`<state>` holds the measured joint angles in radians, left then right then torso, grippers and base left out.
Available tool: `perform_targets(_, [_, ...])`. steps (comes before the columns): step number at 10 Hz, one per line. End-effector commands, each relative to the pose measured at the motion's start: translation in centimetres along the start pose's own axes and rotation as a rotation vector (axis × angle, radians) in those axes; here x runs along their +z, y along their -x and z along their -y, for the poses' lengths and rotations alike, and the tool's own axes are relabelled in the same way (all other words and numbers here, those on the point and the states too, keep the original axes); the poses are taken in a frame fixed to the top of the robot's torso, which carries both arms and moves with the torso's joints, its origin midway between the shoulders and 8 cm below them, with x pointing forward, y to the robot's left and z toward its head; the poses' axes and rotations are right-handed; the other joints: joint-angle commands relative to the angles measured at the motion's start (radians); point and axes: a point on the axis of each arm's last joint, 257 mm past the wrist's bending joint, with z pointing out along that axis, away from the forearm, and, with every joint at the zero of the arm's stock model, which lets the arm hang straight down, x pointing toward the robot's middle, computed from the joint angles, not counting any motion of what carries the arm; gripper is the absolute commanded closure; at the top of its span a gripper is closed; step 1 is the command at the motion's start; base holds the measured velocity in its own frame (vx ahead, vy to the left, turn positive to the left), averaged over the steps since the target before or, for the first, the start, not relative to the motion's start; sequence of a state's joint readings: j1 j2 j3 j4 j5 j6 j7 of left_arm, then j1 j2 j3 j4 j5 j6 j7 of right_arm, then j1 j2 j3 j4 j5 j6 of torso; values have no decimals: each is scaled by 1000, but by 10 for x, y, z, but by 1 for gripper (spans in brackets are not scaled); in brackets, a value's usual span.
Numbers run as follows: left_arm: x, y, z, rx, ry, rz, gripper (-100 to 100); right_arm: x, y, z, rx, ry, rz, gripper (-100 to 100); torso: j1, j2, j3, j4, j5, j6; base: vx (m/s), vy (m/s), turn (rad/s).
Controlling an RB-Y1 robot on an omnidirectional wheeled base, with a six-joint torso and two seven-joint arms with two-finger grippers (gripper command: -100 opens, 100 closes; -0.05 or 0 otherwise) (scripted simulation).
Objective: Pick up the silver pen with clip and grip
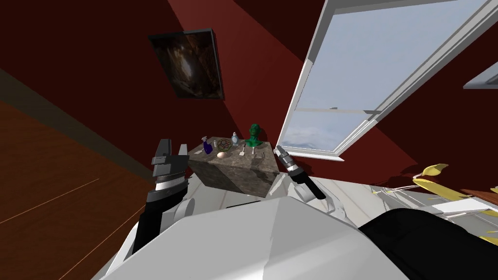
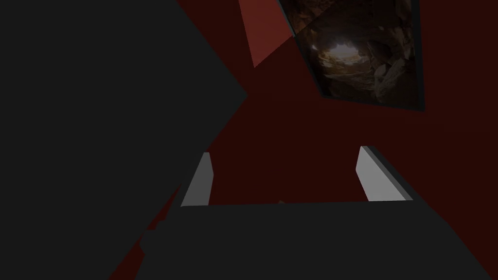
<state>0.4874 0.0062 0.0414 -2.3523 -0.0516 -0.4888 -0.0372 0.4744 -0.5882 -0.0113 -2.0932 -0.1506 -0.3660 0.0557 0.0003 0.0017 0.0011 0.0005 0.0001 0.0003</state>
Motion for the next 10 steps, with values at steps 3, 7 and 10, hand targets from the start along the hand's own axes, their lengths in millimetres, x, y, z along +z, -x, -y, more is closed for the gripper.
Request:
perform_targets(3, [0, 0, 0, 0, 0, 0, 0, -2, 1, 20, -46, -55, -60, -100, 0, -1, 0, 0, 0, 0, -18, 14, 64])
perform_targets(7, [0, 0, 0, 0, 0, 0, 0, -10, 6, 56, -111, -158, -143, -100, 0, -1, -1, 0, 0, 0, -19, 20, 111])
perform_targets(10, [0, 0, 0, 0, 0, 0, 0, -23, 13, 94, -150, -269, -199, -100, 1, -1, -1, 0, 0, 0, -14, 27, 132])
